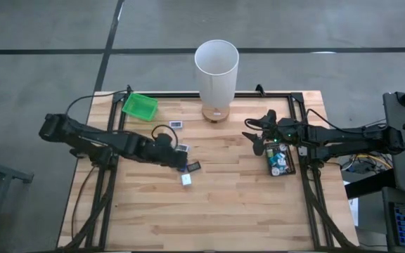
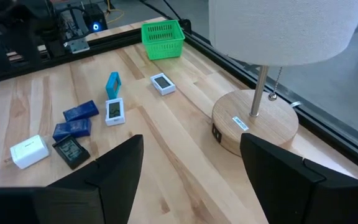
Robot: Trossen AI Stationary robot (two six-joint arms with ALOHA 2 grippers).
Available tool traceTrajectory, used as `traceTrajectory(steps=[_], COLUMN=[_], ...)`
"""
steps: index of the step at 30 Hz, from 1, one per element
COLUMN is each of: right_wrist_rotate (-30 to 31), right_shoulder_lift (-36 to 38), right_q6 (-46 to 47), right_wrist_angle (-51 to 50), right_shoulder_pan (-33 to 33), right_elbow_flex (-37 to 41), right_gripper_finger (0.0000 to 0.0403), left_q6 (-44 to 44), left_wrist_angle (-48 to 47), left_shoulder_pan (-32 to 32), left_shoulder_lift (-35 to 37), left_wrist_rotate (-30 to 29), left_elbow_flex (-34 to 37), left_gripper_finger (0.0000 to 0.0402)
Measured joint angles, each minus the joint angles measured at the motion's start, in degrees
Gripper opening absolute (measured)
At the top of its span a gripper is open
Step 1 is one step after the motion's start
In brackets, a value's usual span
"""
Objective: Pick & Place Office items
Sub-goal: Put the white charger adapter into the black bin
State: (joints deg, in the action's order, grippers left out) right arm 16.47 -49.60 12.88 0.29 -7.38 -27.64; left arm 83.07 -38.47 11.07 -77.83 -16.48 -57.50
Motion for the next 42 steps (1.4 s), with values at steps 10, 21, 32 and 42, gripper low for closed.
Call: traceTrajectory(steps=[10,21,32,42], right_wrist_rotate=[0.0,0.0,0.0,0.0], right_shoulder_lift=[0.0,0.0,0.0,0.0], right_q6=[0.0,0.0,0.0,0.0], right_wrist_angle=[-0.02,-0.02,0.0,0.0], right_shoulder_pan=[0.0,0.0,-0.02,-0.02], right_elbow_flex=[0.0,0.0,0.0,0.0], right_gripper_finger=[0.0253,0.0265,0.0261,0.0259], left_q6=[17.29,19.75,29.41,31.35], left_wrist_angle=[-12.62,-5.43,4.95,10.86], left_shoulder_pan=[1.0,0.34,0.58,0.58], left_shoulder_lift=[-15.1,-16.46,-17.3,-21.36], left_wrist_rotate=[10.89,12.28,17.58,23.35], left_elbow_flex=[-11.58,-11.21,-3.12,-1.33], left_gripper_finger=[0.0346,0.0333,0.0333,0.0332])
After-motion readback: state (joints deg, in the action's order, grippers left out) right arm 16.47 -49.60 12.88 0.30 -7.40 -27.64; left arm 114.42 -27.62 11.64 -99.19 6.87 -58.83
